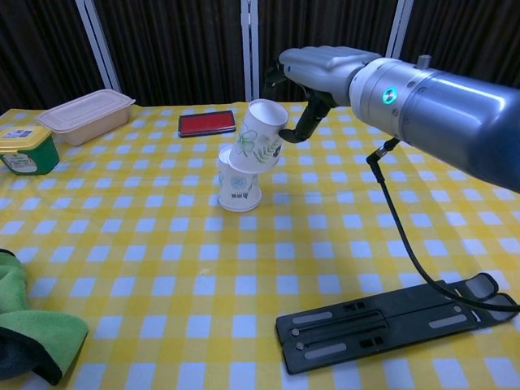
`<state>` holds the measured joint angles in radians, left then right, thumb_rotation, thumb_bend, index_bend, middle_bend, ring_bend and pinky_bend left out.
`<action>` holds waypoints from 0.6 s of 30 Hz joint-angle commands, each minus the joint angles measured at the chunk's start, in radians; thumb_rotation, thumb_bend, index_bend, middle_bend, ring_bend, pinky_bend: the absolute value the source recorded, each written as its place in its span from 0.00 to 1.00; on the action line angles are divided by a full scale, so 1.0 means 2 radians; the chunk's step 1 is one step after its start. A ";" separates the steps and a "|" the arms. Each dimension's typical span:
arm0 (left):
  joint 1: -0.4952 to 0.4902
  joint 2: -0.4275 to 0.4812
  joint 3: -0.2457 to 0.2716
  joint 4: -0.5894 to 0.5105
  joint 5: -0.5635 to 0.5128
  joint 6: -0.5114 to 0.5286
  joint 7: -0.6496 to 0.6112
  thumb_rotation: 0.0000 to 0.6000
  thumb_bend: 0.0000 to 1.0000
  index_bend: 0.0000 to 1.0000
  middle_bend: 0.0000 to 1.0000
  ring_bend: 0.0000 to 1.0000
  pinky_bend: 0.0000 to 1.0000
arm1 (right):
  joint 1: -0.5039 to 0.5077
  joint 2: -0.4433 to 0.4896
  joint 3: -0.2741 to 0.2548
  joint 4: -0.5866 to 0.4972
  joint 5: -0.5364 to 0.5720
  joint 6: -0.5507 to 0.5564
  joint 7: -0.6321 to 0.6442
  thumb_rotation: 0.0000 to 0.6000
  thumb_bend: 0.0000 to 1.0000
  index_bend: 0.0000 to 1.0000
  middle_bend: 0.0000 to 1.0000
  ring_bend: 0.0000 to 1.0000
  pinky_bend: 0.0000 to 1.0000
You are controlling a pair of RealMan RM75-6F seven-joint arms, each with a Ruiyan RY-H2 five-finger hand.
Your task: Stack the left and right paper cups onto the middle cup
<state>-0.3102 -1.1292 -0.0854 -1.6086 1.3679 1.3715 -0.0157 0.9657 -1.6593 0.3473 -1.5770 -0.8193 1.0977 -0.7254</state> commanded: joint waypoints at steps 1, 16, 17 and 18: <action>0.001 0.002 -0.003 0.003 -0.002 -0.004 -0.006 1.00 0.23 0.00 0.00 0.00 0.00 | 0.012 -0.018 -0.002 0.025 -0.007 0.006 0.001 1.00 0.30 0.50 0.07 0.00 0.03; 0.003 0.005 -0.011 0.005 -0.006 -0.014 -0.016 1.00 0.23 0.00 0.00 0.00 0.00 | 0.036 -0.049 0.003 0.076 -0.019 -0.002 0.009 1.00 0.30 0.49 0.07 0.00 0.03; 0.003 0.005 -0.011 0.005 -0.006 -0.015 -0.016 1.00 0.23 0.00 0.00 0.00 0.00 | 0.039 -0.052 0.003 0.082 -0.020 -0.003 0.008 1.00 0.30 0.48 0.06 0.00 0.03; 0.003 0.005 -0.011 0.005 -0.005 -0.016 -0.017 1.00 0.23 0.00 0.00 0.00 0.00 | 0.042 -0.055 0.002 0.090 -0.021 -0.005 0.006 1.00 0.29 0.46 0.05 0.00 0.03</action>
<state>-0.3036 -1.1196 -0.1082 -1.5989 1.3573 1.3406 -0.0486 1.0418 -1.7613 0.3518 -1.4122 -0.8579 1.0932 -0.7087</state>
